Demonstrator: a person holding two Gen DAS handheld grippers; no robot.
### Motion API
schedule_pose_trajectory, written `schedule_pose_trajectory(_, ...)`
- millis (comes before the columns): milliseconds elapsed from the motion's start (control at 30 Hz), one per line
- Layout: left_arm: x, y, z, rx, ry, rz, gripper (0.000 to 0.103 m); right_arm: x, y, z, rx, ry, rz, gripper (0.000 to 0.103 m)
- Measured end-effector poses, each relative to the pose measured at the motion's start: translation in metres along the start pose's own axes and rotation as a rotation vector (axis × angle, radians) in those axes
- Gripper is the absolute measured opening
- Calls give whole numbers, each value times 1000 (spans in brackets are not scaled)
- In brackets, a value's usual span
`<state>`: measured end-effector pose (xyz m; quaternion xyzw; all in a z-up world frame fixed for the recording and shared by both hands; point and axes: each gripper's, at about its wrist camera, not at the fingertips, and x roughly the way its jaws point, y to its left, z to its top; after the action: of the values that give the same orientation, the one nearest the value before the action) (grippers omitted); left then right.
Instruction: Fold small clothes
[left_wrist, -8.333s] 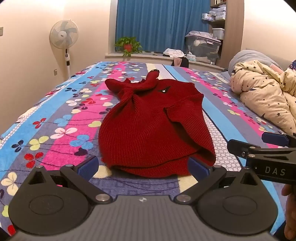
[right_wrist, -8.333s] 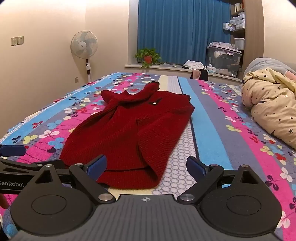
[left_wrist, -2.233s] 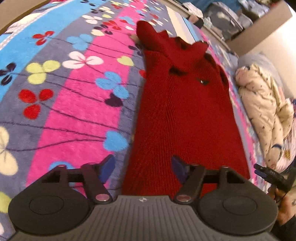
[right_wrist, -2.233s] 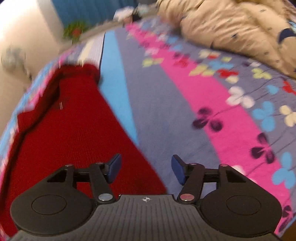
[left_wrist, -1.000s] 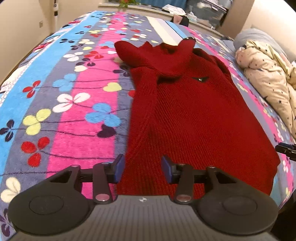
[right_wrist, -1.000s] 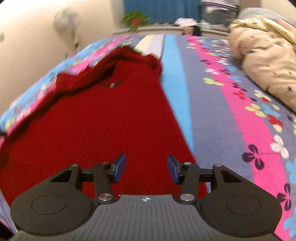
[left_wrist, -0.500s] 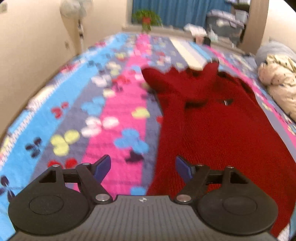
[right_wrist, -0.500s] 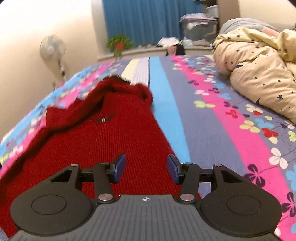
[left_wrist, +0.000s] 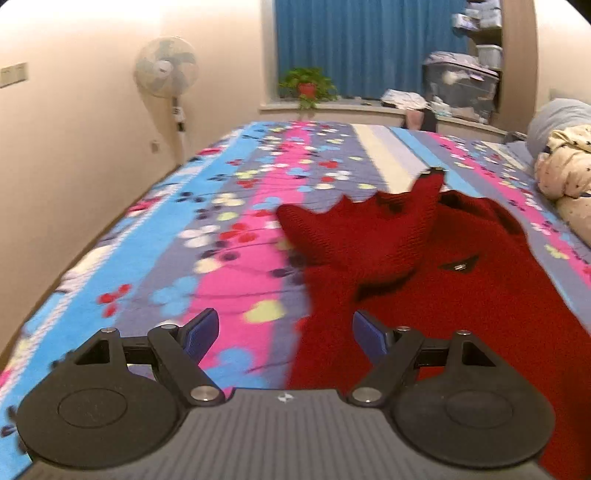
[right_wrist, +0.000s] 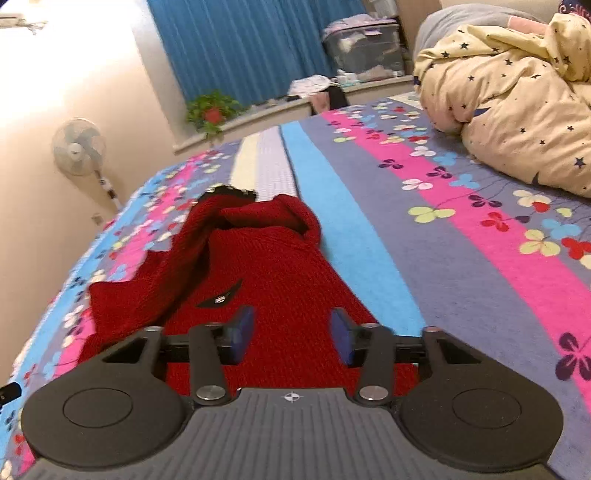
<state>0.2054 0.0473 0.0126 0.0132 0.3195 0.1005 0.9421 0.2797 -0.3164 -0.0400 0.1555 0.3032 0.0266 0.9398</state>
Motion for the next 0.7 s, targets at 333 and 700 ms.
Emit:
schedule_pose_trajectory(333, 88, -164, 68, 278, -60, -185, 2, 54, -15, 19, 123, 122, 56, 3)
schedule_pose_trajectory(700, 254, -260, 79, 598, -41, 81, 71, 86, -6, 9, 76, 319, 62, 6)
